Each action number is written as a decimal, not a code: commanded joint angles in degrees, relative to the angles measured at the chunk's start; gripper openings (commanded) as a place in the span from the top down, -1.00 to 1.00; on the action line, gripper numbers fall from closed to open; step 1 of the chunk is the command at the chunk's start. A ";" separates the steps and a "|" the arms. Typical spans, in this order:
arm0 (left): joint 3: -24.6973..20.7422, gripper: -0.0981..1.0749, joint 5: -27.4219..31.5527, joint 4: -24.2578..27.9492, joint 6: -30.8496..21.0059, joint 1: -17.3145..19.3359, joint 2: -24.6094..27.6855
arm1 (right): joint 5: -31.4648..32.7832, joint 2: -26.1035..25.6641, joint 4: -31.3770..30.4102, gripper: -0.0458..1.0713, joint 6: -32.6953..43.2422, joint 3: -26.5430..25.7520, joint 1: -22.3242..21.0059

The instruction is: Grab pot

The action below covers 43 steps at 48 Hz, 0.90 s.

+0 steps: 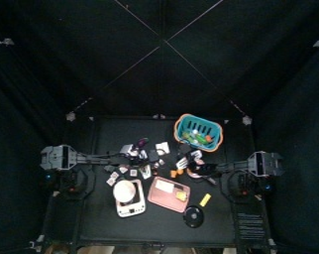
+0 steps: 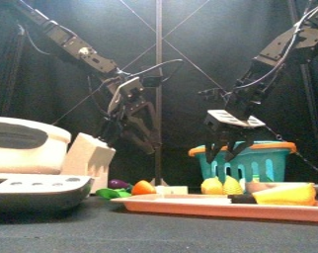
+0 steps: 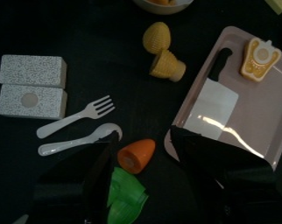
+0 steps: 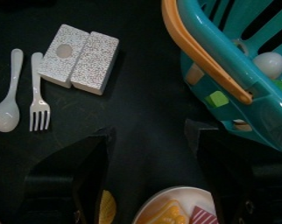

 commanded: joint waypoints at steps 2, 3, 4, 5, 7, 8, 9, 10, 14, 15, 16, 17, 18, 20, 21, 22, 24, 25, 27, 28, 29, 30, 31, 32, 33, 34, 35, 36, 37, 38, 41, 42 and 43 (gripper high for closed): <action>1.76 -0.64 -2.37 0.00 0.09 -0.44 -5.89 | -0.35 -0.79 -0.18 -0.78 0.09 -1.23 -0.09; 2.37 -0.64 -2.72 0.00 0.09 -0.62 -6.77 | -0.35 -0.79 -0.18 -0.78 0.09 -1.49 0.09; 3.08 -0.64 -3.16 0.09 0.09 -0.62 -7.73 | -0.35 -0.79 -0.18 -0.78 0.09 -1.76 0.18; 3.87 -0.64 -3.52 0.09 0.09 -0.70 -8.61 | -0.35 -0.79 -0.26 -0.78 0.09 -2.02 0.18; 6.06 -0.64 -4.75 0.09 0.09 -0.97 -10.99 | -0.35 -0.79 -0.53 -0.78 0.09 -2.99 0.18; 6.94 -0.64 -5.27 0.09 0.18 -0.97 -11.95 | -0.35 -0.79 -0.70 -0.78 0.09 -3.34 0.26; 7.91 -0.64 -5.63 0.09 0.18 -1.05 -12.92 | -0.35 -0.70 -0.88 -0.78 0.18 -3.78 0.26; 8.79 -0.64 -6.06 0.09 0.26 -1.05 -13.89 | -0.44 -0.79 -0.97 -0.78 0.18 -4.22 0.35; 12.66 -0.64 -7.47 0.44 0.26 -1.05 -17.93 | -0.70 -0.44 -1.14 -0.78 0.18 -6.77 2.11; 14.15 -0.64 -7.65 0.62 0.26 -0.88 -19.69 | -0.79 -0.26 -1.14 -0.78 0.18 -7.47 2.55; 15.03 -0.64 -7.73 0.70 0.26 -0.79 -20.83 | -0.97 -0.09 -1.14 -0.78 0.18 -8.09 2.99; 16.00 -0.64 -7.82 0.97 0.35 -0.70 -22.06 | -1.23 0.18 -1.14 -0.78 0.09 -8.70 3.52; 16.88 -0.64 -7.73 1.14 0.35 -0.62 -23.29 | -1.41 0.44 -1.05 -0.78 0.09 -9.32 4.04; 18.54 -0.64 -7.82 1.49 0.35 -0.62 -25.58 | -1.93 0.97 -1.05 -0.78 0.09 -10.37 5.27; 19.25 -0.64 -7.91 1.58 0.26 -0.62 -26.72 | -2.20 1.05 -0.97 -0.78 0.09 -10.90 5.89; 20.04 -0.64 -8.00 1.67 0.35 -0.62 -27.86 | -2.55 1.23 -0.88 -0.78 0.09 -11.60 6.50; 21.27 -0.64 -8.17 1.76 0.26 -0.53 -30.06 | -3.34 1.58 -0.44 -0.78 0.18 -13.10 7.38; 21.80 -0.64 -8.17 1.76 0.35 -0.53 -31.20 | -3.96 1.93 0.35 -0.78 0.18 -14.24 8.26; 22.76 -0.64 -8.26 1.76 0.35 -0.53 -33.13 | -5.01 2.46 1.93 -0.78 0.18 -15.64 9.32; 23.20 -0.64 -8.26 1.76 0.44 -0.53 -34.01 | -5.45 2.64 2.90 -0.78 0.09 -16.44 9.84; 23.55 -0.64 -8.26 1.85 0.44 -0.53 -34.89 | -5.98 2.81 3.87 -0.78 0.09 -17.14 10.20; 24.08 -0.64 -8.26 1.93 0.44 -0.53 -35.95 | -6.59 2.99 4.57 -0.78 0.09 -17.93 10.81; 24.35 -0.64 -8.17 2.20 0.53 -0.53 -36.65 | -7.12 3.16 5.36 -0.78 0.09 -18.63 11.16; 24.52 -0.64 -8.00 2.46 0.53 -0.53 -37.18 | -7.65 3.43 6.15 -0.78 0.09 -19.34 11.60; 24.79 -0.64 -7.82 2.81 0.53 -0.53 -37.79 | -8.09 3.60 6.68 -0.78 0.09 -20.13 11.95; 24.96 -0.64 -7.82 3.16 0.53 -0.53 -38.23 | -8.61 3.69 7.21 -0.78 0.09 -20.83 12.22; 25.22 -0.64 -7.65 3.60 0.53 -0.53 -38.76 | -9.23 4.13 7.91 -0.78 0.09 -21.88 12.66; 25.40 -0.64 -7.56 4.13 0.53 -0.44 -39.20 | -9.58 4.31 8.35 -0.78 0.09 -22.76 12.83; 25.66 -0.64 -7.29 4.75 0.53 -0.53 -39.64 | -10.02 4.57 8.96 -0.78 0.09 -23.55 13.01; 25.93 -0.64 -7.12 5.27 0.53 -0.53 -40.08 | -10.37 4.92 9.32 -0.78 0.09 -24.26 13.27; 27.51 -0.64 -5.98 7.65 0.53 0.00 -41.84 | -11.16 5.98 10.11 -0.78 0.09 -26.46 13.71; 28.04 -0.64 -5.71 8.26 0.44 0.18 -42.36 | -11.34 6.24 10.28 -0.78 0.09 -27.16 13.89; 28.56 -0.64 -5.45 9.05 0.44 0.44 -42.89 | -11.60 6.68 10.46 -0.78 0.09 -27.86 13.97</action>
